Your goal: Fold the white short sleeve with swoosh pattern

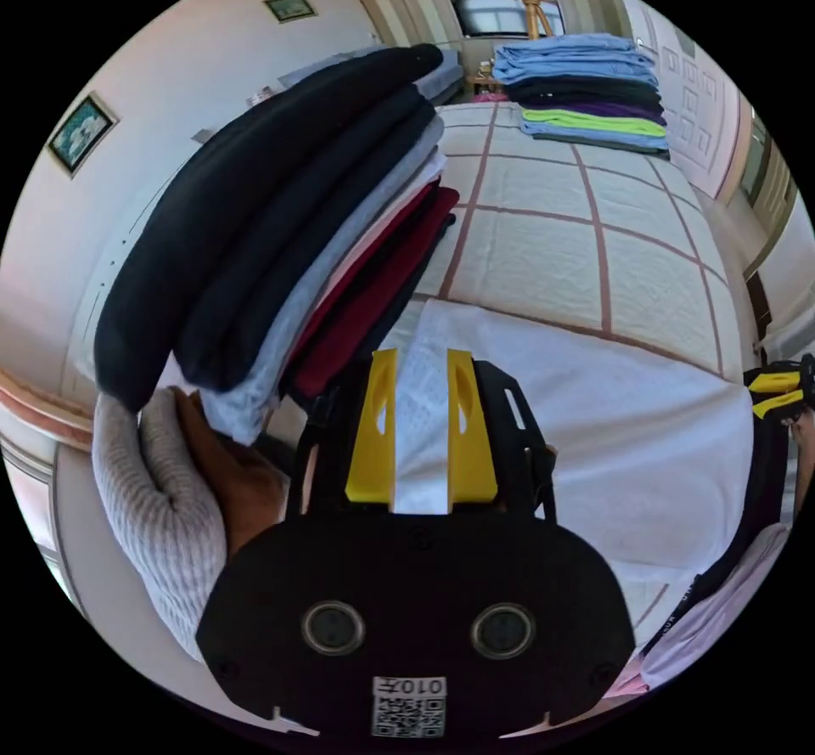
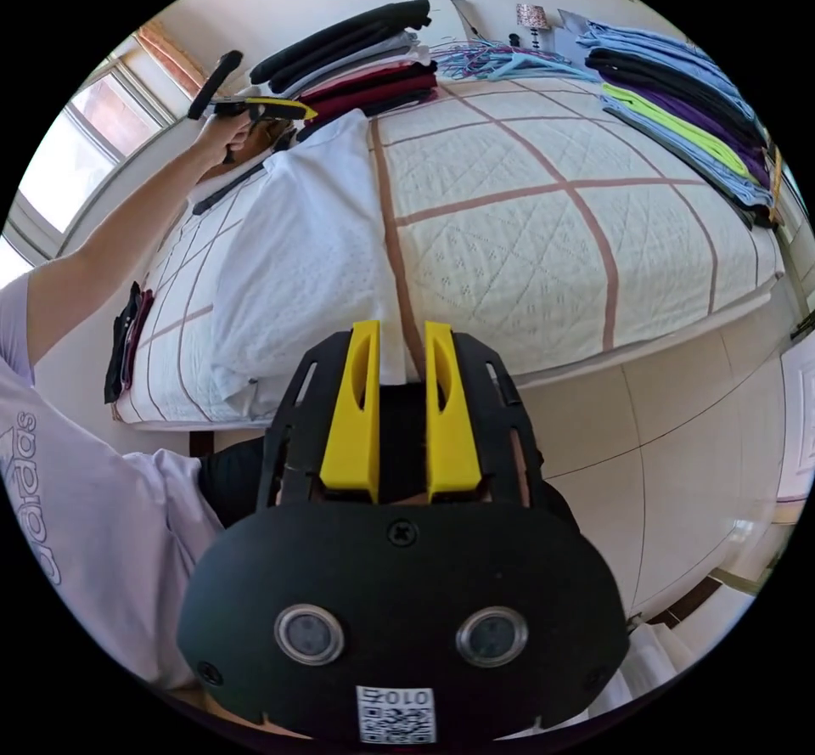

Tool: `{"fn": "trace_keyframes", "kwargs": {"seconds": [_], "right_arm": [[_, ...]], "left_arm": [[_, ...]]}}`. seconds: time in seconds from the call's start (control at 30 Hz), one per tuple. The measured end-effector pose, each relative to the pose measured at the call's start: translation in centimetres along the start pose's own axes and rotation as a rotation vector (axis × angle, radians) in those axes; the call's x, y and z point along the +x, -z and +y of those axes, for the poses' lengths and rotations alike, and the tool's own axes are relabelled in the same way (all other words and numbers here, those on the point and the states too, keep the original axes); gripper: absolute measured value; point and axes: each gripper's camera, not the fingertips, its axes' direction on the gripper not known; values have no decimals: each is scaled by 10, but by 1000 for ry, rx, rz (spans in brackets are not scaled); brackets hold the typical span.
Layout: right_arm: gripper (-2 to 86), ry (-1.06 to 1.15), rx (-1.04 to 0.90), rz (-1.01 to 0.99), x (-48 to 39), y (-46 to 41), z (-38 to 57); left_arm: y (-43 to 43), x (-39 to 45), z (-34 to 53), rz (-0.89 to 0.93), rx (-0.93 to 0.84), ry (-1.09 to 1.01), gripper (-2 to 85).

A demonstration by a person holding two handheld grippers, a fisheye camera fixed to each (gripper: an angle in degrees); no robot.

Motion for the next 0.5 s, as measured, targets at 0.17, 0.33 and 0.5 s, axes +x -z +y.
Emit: {"fn": "trace_keyframes", "kwargs": {"seconds": [0.17, 0.33, 0.5], "right_arm": [[79, 4, -14, -77, 33, 3, -4], [83, 25, -39, -112, 56, 3, -9], [71, 31, -15, -165, 75, 26, 4]], "left_arm": [[-55, 31, -67, 44, -164, -45, 34], [-62, 63, -96, -4, -138, -86, 5], [-33, 99, -127, -223, 4, -105, 0]]}}
